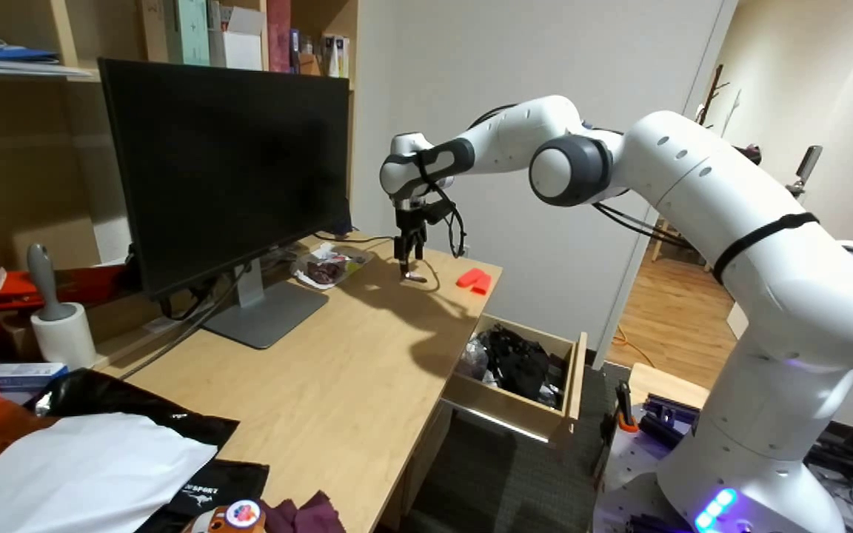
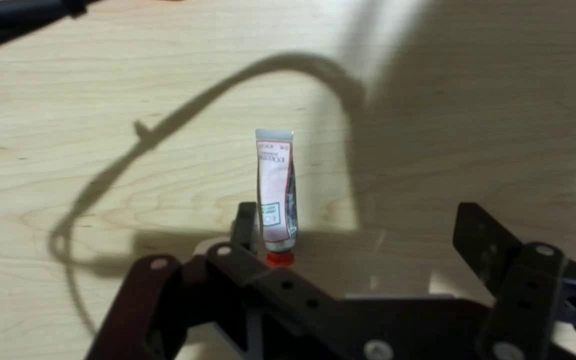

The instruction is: Move the small tube to left of the table then close the top drawer on the right

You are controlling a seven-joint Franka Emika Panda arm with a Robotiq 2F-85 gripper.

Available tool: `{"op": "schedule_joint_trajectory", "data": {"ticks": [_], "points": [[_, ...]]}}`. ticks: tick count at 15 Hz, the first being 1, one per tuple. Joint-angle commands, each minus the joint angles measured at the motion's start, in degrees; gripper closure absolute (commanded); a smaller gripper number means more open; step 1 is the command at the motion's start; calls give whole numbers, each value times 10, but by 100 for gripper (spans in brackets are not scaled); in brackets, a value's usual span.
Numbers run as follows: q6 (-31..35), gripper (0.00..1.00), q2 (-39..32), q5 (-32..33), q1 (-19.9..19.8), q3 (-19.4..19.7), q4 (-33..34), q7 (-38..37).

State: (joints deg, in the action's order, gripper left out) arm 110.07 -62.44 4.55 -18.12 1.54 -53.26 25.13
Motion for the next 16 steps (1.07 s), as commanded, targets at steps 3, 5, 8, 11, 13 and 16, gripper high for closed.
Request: {"op": "schedule_joint_trajectory", "data": {"ticks": [3, 5, 8, 11, 13, 16], "points": [[5, 0, -6, 1, 1, 1, 6, -5], [17, 0, -19, -4, -7, 0, 19, -2], [27, 0, -38, -6, -20, 0, 31, 8], [41, 0, -62, -11, -28, 1, 44, 13], [45, 0, -75, -15, -34, -5, 53, 23], [49, 25, -93, -16, -35, -11, 69, 42]]}}
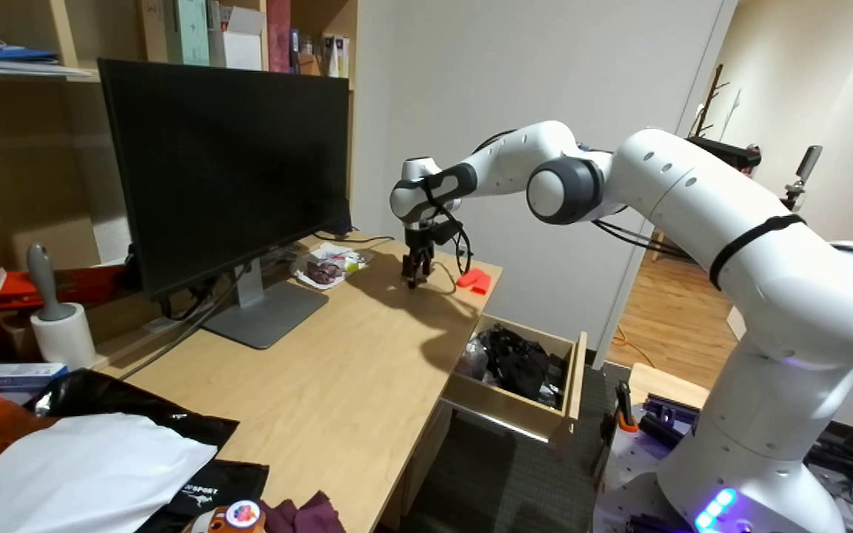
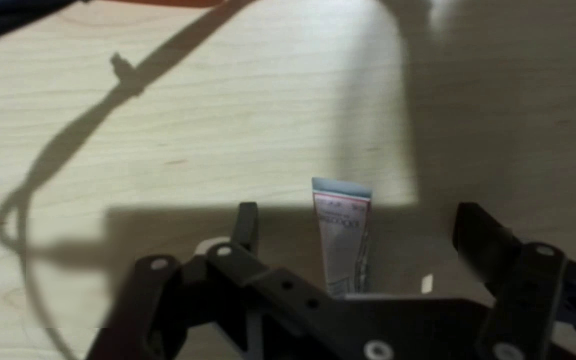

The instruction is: Move the small tube to left of the table then close the top drawer on the right

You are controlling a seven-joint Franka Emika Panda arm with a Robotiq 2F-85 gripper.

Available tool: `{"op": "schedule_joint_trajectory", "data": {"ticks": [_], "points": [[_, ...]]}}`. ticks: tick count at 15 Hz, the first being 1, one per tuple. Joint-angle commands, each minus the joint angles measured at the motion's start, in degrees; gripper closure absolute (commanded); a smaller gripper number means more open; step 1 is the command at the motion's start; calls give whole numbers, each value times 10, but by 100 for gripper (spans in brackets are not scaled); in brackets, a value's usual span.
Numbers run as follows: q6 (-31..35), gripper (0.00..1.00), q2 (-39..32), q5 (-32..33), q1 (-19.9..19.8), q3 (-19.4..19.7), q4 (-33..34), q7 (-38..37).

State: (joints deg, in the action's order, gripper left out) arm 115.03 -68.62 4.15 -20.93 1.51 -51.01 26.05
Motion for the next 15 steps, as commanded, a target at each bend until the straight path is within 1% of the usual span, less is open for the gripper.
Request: {"op": "schedule_joint_trajectory", "data": {"ticks": [1, 2, 5, 8, 11, 13, 15], "points": [[3, 26, -36, -12, -6, -11, 52, 35], [-1, 31, -37, -11, -6, -11, 57, 40], [-2, 53, -38, -6, -7, -15, 61, 46], [-6, 71, -35, -3, -5, -11, 62, 46], [-13, 92, -24, -3, -4, -11, 58, 44], [-17, 95, -16, -1, -3, -9, 52, 42], [-18, 93, 0, -2, 0, -11, 38, 41]]}}
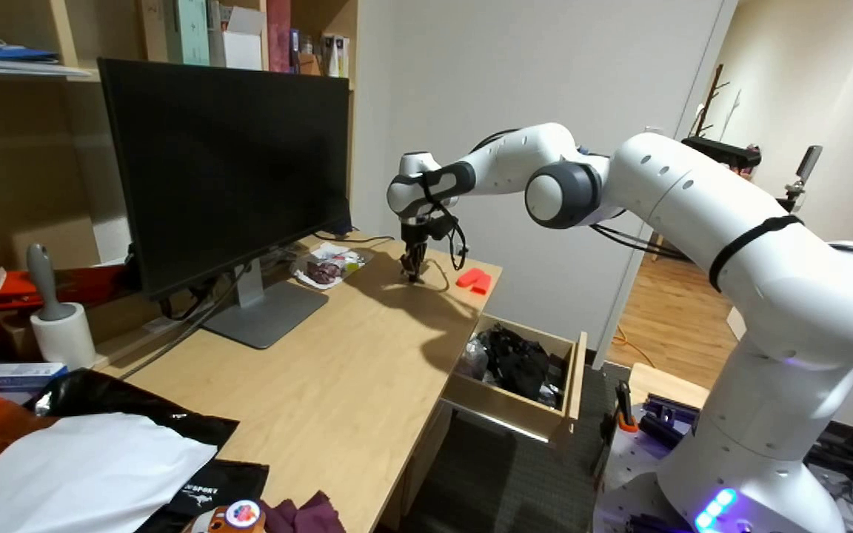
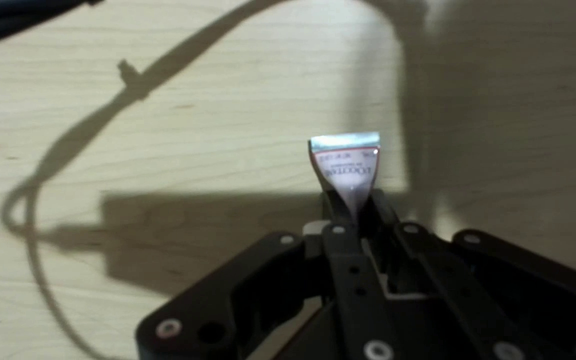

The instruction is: Move the small tube to left of the table then close the top drawer on the right

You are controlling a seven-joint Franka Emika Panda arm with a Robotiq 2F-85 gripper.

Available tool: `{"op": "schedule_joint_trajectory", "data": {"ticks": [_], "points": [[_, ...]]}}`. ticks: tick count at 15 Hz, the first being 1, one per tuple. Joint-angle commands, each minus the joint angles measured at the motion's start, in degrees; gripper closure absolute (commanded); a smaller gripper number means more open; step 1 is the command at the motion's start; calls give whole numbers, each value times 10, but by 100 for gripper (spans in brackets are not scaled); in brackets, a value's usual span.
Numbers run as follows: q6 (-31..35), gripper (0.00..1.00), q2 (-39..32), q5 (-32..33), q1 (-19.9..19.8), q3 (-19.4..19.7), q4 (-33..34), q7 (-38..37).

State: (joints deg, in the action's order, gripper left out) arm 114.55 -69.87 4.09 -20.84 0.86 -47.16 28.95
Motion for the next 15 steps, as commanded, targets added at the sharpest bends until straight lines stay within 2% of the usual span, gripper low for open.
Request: {"op": "schedule_joint_trajectory", "data": {"ticks": [1, 4, 10, 12, 13, 15], "points": [[-14, 93, 26, -2, 0, -9, -14, 23], [0, 94, 73, 2, 9, -27, -64, 63], [14, 94, 192, 26, 44, -64, -217, 174], [15, 94, 224, 21, 61, -59, -265, 214], [-2, 94, 166, 4, 64, -49, -177, 179], [-2, 94, 174, 3, 73, -46, -188, 181]]}}
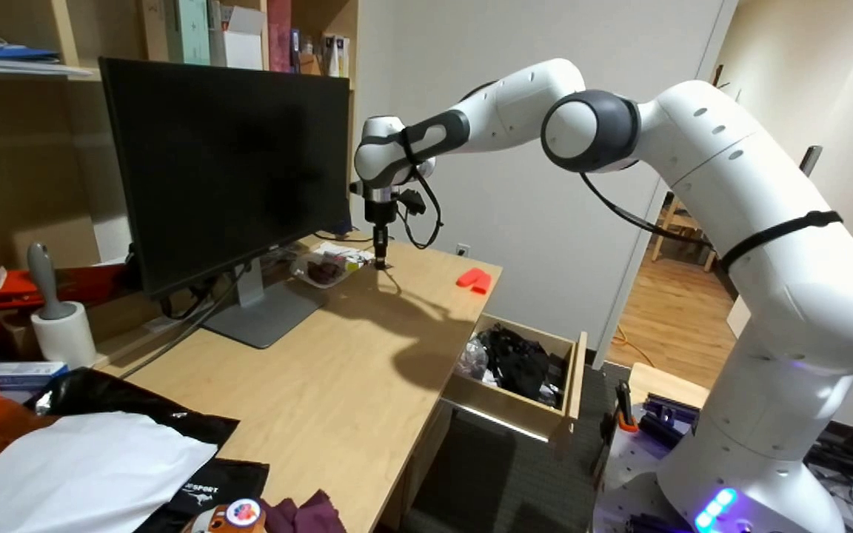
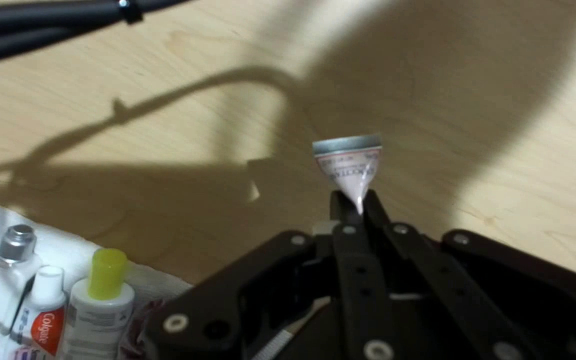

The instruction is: Move the small tube to left of the table then close the top drawer on the right

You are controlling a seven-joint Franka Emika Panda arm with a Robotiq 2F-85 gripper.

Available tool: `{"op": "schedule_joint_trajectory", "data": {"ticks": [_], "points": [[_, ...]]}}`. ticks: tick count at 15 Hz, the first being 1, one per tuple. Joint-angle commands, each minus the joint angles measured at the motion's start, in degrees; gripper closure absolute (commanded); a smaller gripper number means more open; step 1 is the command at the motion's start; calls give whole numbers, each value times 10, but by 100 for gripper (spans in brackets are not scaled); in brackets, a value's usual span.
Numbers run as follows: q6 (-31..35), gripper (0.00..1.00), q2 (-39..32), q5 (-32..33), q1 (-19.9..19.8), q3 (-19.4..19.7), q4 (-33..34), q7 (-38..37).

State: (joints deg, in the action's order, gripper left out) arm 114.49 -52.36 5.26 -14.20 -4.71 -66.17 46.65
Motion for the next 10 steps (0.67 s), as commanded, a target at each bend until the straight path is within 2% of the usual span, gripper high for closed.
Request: {"op": "schedule_joint_trajectory", "data": {"ticks": [1, 6, 7, 8, 10], "points": [[-2, 94, -2, -9, 7, 12, 4, 4], [-2, 94, -5, -8, 4, 16, 4, 4], [4, 94, 9, -9, 4, 11, -15, 14], [19, 94, 44, -10, 4, -3, -71, 42], [42, 94, 82, 1, 17, -13, -133, 80]]}}
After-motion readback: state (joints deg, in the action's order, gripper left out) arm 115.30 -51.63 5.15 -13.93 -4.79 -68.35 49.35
